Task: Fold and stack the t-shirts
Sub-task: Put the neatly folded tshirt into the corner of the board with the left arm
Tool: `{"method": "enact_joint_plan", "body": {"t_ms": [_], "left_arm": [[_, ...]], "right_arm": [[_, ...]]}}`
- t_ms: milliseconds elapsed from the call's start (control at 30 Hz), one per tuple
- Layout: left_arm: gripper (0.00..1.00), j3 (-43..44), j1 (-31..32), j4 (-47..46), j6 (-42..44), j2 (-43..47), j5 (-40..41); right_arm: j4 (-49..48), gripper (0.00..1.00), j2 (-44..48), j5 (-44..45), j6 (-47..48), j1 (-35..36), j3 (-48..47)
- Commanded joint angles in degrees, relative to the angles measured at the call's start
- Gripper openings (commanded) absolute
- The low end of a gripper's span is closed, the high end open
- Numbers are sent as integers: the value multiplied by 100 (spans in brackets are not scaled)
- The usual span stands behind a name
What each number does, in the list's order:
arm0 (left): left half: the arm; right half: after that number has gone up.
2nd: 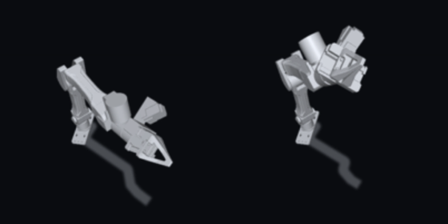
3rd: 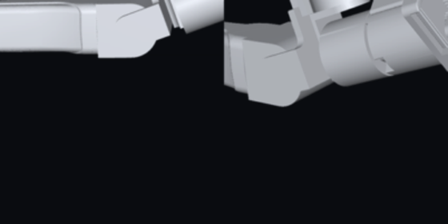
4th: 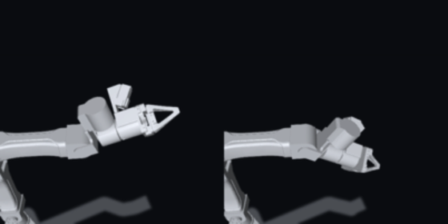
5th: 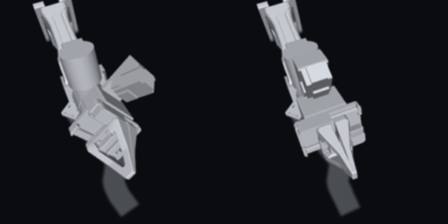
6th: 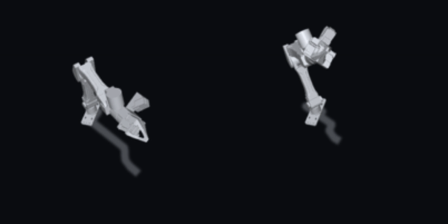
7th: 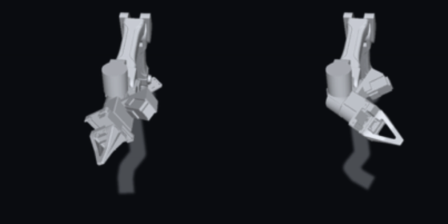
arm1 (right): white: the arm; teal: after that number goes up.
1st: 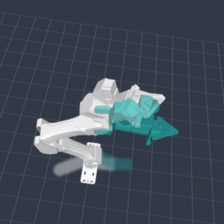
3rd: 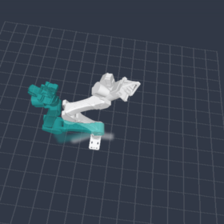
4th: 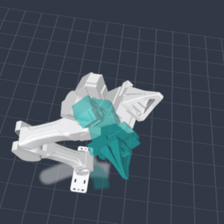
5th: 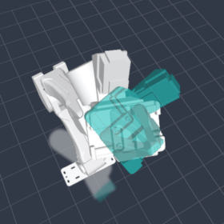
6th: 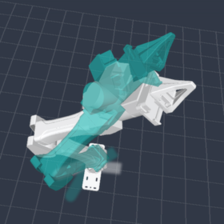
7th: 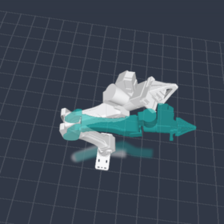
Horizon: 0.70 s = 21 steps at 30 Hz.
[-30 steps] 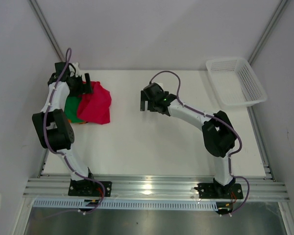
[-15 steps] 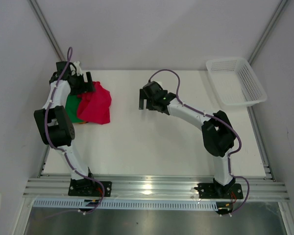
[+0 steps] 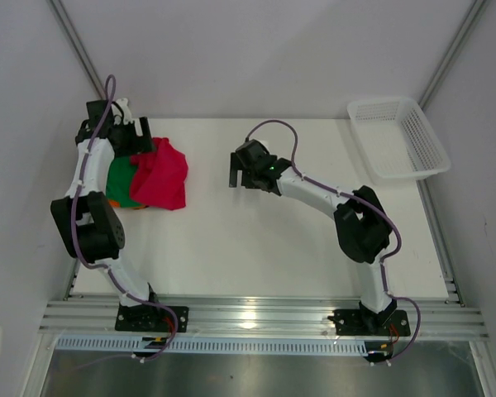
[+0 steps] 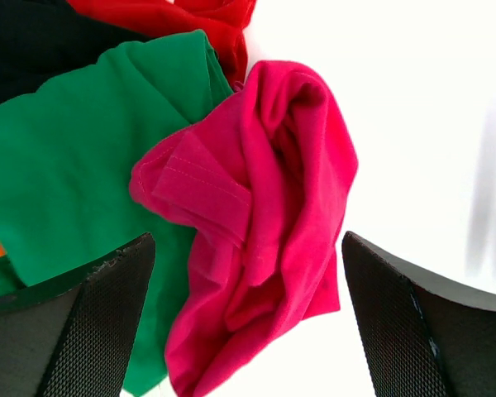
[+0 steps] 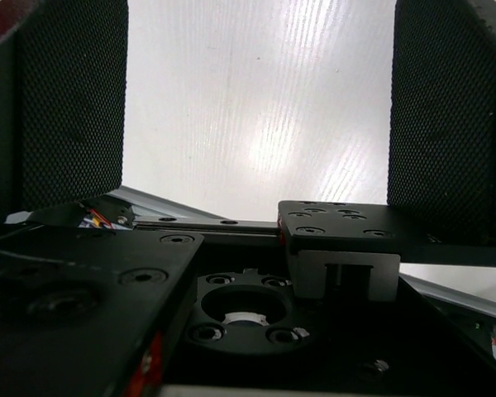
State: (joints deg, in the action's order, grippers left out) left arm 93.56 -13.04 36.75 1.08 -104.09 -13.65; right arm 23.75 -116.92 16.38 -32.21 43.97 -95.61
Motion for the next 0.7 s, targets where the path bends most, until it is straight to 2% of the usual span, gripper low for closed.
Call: {"method": "enact_joint_plan", "body": {"t_ms": [0,300,667], "left_arm": [[96,-144,-41,-36,33,381,55],[96,-496,-41,-265,-38,214,-24],[95,-488,-50,-388,-56,-313,-243]], "right_arm": [[-142,98,-23,-65,-102,77,-265],[-116,98,108,5,-102,95,-159],[-72,98,161,84,-93,68,-98]]}}
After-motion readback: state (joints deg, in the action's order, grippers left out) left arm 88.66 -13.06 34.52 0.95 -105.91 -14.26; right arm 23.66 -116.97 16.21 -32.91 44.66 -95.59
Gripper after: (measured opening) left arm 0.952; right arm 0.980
